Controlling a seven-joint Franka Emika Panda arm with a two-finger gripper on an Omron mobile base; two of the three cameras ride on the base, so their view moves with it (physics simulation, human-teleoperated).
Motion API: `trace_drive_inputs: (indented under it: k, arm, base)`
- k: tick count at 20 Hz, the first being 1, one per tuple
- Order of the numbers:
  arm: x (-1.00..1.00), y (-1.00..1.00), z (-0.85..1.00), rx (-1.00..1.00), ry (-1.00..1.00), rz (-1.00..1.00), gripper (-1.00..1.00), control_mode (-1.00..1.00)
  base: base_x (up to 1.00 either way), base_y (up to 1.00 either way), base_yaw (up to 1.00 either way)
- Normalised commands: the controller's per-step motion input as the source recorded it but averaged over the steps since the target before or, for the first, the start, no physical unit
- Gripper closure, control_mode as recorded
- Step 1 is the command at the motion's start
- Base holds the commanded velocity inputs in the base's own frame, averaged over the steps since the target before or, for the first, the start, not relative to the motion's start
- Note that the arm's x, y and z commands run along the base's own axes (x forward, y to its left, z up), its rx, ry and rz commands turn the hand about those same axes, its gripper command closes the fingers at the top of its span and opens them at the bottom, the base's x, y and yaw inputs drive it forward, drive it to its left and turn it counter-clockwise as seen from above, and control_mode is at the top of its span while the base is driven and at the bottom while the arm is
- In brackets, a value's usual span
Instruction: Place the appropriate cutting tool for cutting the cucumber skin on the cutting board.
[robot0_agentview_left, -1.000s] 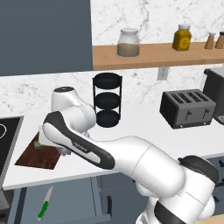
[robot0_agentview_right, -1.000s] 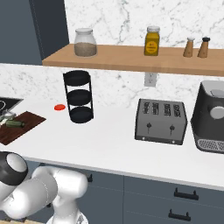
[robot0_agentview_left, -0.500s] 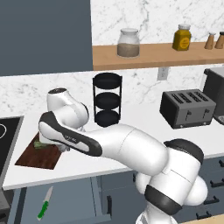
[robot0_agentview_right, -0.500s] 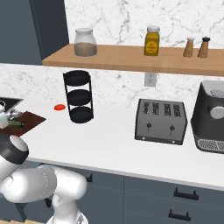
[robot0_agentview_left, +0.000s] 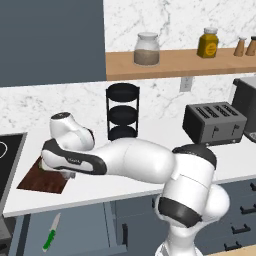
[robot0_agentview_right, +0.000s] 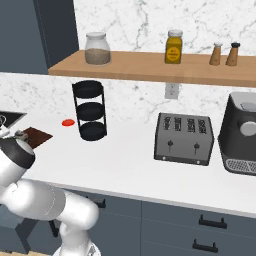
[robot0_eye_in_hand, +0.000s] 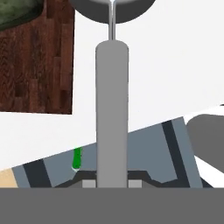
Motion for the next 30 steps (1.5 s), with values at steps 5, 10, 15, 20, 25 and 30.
trace_drive_inputs:
  k: [5,10,15,20,25,30]
  arm:
    - [0.34,0.32,-0.26,0.00,0.00,-0.03,1.00,-1.00]
    - [0.35,0.25,-0.28,0.00,0.00,-0.02,1.00,-1.00]
    - [0.25,0.17,-0.34,0.00,0.00,0.00,1.00,-1.00]
    - [0.21,0.20,-0.25,0.00,0.00,0.00,1.00,-1.00]
    - [0.15,0.21,-0.03,0.00,0.00,-0.01,1.00,-1.00]
    - [0.10,0.16,-0.10,0.00,0.00,0.00,1.00,-1.00]
  base:
    - [0.00,0.00,0.00]
    - [0.00,0.00,0.00]
    - [0.00,0.00,0.00]
    - [0.00,0.00,0.00]
    - [0.00,0.00,0.00]
    - [0.00,0.00,0.00]
